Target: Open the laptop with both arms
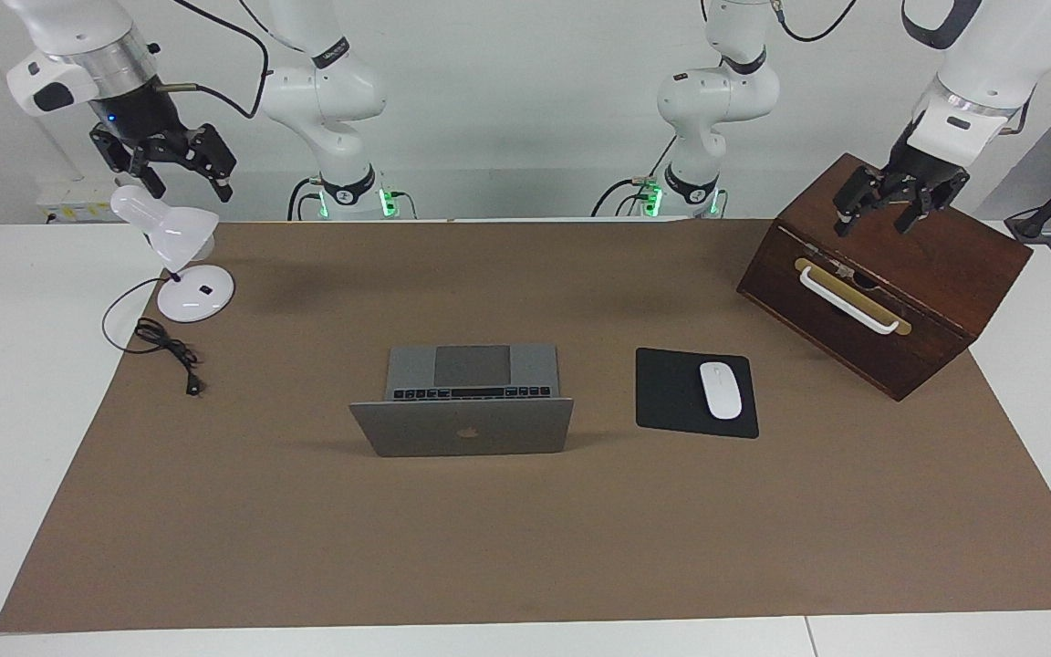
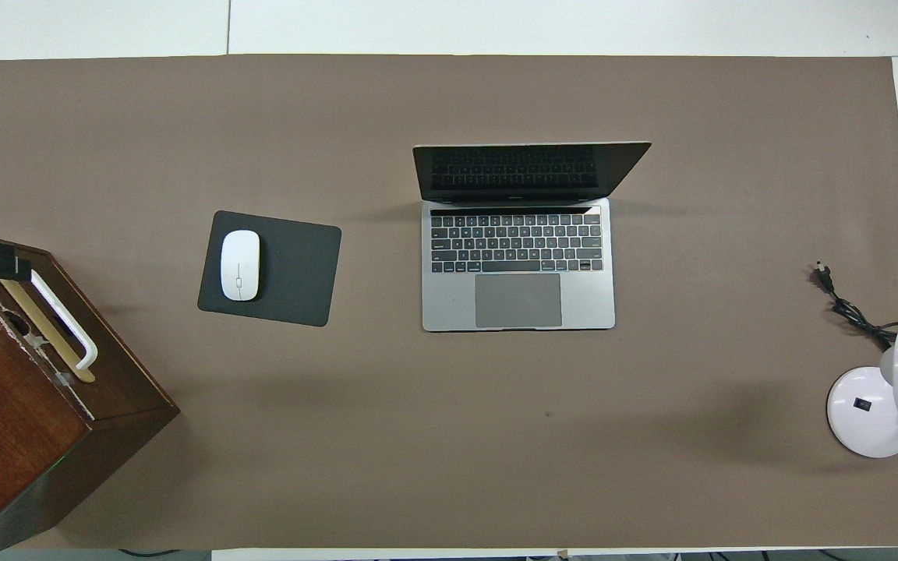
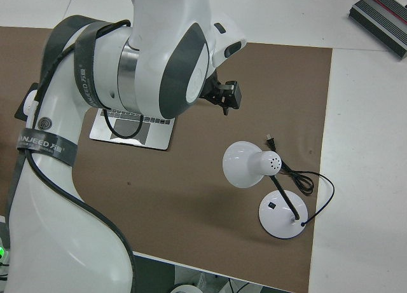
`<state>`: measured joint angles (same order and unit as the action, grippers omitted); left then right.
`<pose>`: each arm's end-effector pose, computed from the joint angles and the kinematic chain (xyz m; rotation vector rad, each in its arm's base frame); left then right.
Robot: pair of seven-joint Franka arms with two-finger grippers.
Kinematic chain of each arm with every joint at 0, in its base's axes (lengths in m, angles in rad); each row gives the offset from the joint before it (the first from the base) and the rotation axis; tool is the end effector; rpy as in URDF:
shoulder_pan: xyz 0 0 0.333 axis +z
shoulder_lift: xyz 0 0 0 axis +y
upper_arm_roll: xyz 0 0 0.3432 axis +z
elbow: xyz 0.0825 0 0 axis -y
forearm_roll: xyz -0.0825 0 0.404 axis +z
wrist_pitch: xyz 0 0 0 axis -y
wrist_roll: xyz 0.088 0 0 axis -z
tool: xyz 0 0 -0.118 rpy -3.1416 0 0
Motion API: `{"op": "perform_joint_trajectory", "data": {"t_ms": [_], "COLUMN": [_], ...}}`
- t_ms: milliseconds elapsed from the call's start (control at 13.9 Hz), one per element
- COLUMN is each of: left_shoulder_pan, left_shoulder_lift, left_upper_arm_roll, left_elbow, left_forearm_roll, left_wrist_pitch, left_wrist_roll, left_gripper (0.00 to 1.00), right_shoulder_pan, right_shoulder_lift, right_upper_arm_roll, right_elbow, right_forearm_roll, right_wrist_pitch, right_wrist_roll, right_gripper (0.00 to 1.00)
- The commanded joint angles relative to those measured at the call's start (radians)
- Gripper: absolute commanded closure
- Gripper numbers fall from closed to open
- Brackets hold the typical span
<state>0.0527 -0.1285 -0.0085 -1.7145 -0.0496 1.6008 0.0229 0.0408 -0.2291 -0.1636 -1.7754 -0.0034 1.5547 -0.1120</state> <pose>0.5325 0.0175 0.6437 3.0933 0.0348 0.0254 0.4893 -0.0709 0.6594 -3.1088 0.0105 -0.0144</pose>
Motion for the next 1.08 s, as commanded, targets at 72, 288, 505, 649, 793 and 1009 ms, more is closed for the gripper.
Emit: {"op": "perform_joint_trajectory", "data": {"t_ms": [72, 288, 505, 649, 793, 1009], "left_shoulder_pan": [-0.008, -0.007, -0.005, -0.005, -0.004, -0.005], "left_shoulder_lift": [0.009, 0.007, 0.006, 0.006, 0.006, 0.006], "left_upper_arm_roll": [0.007, 0.007, 0.005, 0.007, 0.005, 0.007], "left_elbow": [0.026, 0.024, 0.023, 0.021, 0.021, 0.023], "left_forearm_roll": [0.024, 0.022, 0.02, 0.02, 0.02, 0.02], "left_wrist_pitch": [-0.033, -0.035, -0.035, -0.035, -0.035, -0.035], "left_wrist_roll": [0.009, 0.011, 0.011, 0.011, 0.011, 0.011], "left_gripper": [0.0, 0.0, 0.0, 0.0, 0.0, 0.0], "right_shoulder_pan": [-0.05, -0.055, -0.035, -0.022, -0.021, -0.025], "right_shoulder_lift": [-0.055, -0.078, -0.078, -0.076, -0.076, -0.061], "right_upper_arm_roll": [0.022, 0.033, 0.038, 0.044, 0.044, 0.044], "right_elbow": [-0.108, -0.122, -0.127, -0.125, -0.125, -0.122], "right_forearm_roll": [-0.032, -0.038, -0.04, -0.04, -0.038, -0.038], "right_wrist_pitch": [0.071, 0.073, 0.082, 0.1, 0.107, 0.119], "right_wrist_roll": [-0.124, -0.091, -0.077, -0.072, -0.066, -0.032], "right_gripper": [0.0, 0.0, 0.0, 0.0, 0.0, 0.0]}}
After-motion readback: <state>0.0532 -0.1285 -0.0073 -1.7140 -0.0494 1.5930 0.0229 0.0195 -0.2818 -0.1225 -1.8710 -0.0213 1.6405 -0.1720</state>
